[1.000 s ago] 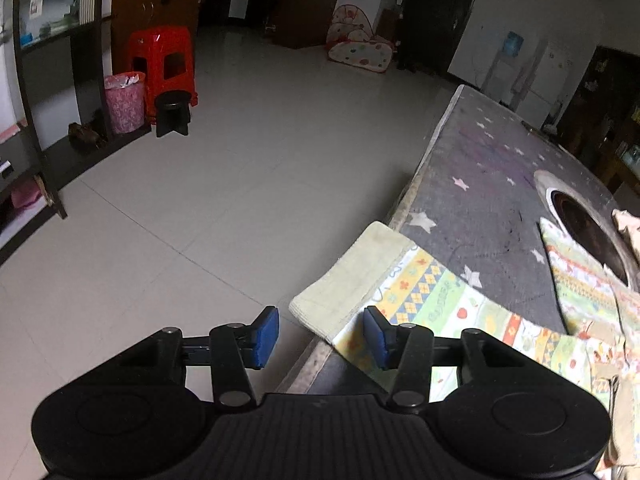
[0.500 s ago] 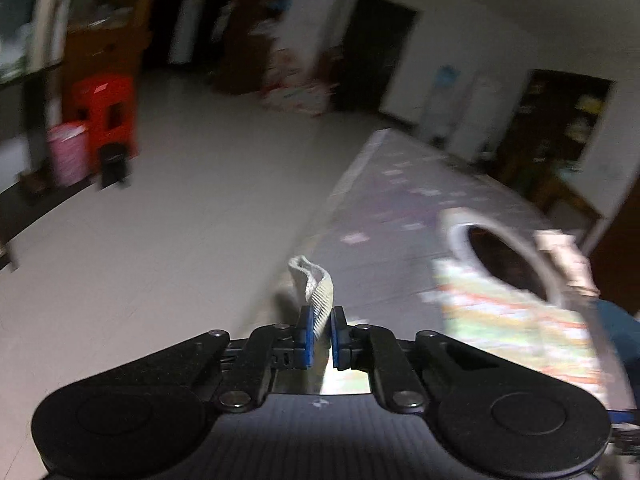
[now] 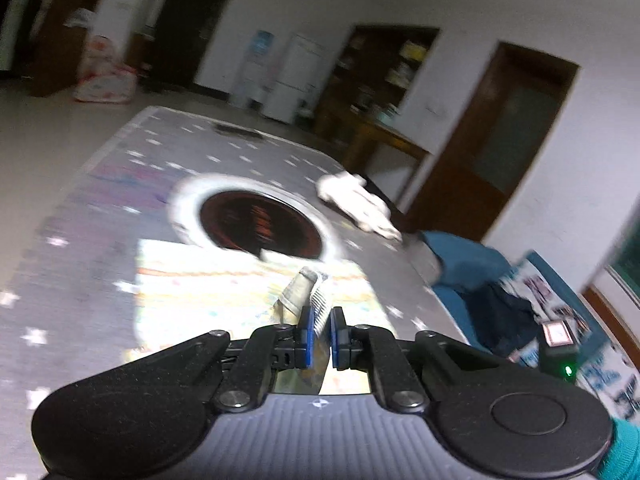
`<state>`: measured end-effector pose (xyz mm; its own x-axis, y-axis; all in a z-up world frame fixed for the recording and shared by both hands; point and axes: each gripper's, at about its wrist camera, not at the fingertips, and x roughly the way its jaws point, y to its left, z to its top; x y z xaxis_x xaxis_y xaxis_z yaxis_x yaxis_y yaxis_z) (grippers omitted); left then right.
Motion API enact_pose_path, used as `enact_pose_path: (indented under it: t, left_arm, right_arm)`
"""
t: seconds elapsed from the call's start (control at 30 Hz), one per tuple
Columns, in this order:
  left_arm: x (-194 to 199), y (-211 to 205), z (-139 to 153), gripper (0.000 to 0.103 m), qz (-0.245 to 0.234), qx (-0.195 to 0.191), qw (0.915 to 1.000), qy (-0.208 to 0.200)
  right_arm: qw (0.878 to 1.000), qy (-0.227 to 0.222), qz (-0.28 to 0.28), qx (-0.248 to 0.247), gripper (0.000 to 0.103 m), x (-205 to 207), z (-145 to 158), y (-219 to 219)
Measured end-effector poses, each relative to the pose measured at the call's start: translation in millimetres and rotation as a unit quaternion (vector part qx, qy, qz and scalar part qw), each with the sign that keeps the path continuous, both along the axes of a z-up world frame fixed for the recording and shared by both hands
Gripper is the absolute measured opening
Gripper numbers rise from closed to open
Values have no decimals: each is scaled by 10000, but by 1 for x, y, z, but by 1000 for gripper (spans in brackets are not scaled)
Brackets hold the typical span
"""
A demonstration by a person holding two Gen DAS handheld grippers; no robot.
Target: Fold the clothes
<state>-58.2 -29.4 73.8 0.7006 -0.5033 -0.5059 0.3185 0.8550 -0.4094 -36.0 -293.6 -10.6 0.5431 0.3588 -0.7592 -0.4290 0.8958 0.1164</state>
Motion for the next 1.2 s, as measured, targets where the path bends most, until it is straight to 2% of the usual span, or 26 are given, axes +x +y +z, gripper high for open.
enact_pose_path:
  t: [0.17, 0.27, 0.37, 0.57, 0.7, 0.9, 1.03, 1.2]
  left_arm:
    - [5, -32, -25, 11, -497, 130, 9979, 386]
    - [8, -39, -37, 19, -722, 155, 9953, 621]
    - [3, -31, -35, 23, -847, 215, 9949, 512]
    - [2, 14, -41, 20, -276, 737, 9959, 435]
    - [5, 35, -60, 20, 30, 1002, 9924, 712]
    - [9, 55, -86, 20, 273, 1266, 9857, 1074]
    - [11, 58, -76, 19, 320, 1226, 9861, 1078]
    - [22, 38, -62, 19, 83, 1038, 9913, 807]
  right_arm:
    - [10000, -10, -55, 2, 67, 0, 1, -3]
    - [9999, -61, -82, -3, 67, 1, 5, -4]
    - [9998, -171, -124, 10, 67, 1, 13, -5]
    - [9985, -538, -89, 18, 66, 0, 29, 1]
    - [9988, -443, 212, 38, 63, 1, 24, 19]
    - [9983, -187, 546, -94, 60, 2, 0, 45]
    - [9968, -151, 704, -358, 59, 0, -9, 52]
    - [9972, -313, 643, -216, 59, 2, 3, 51]
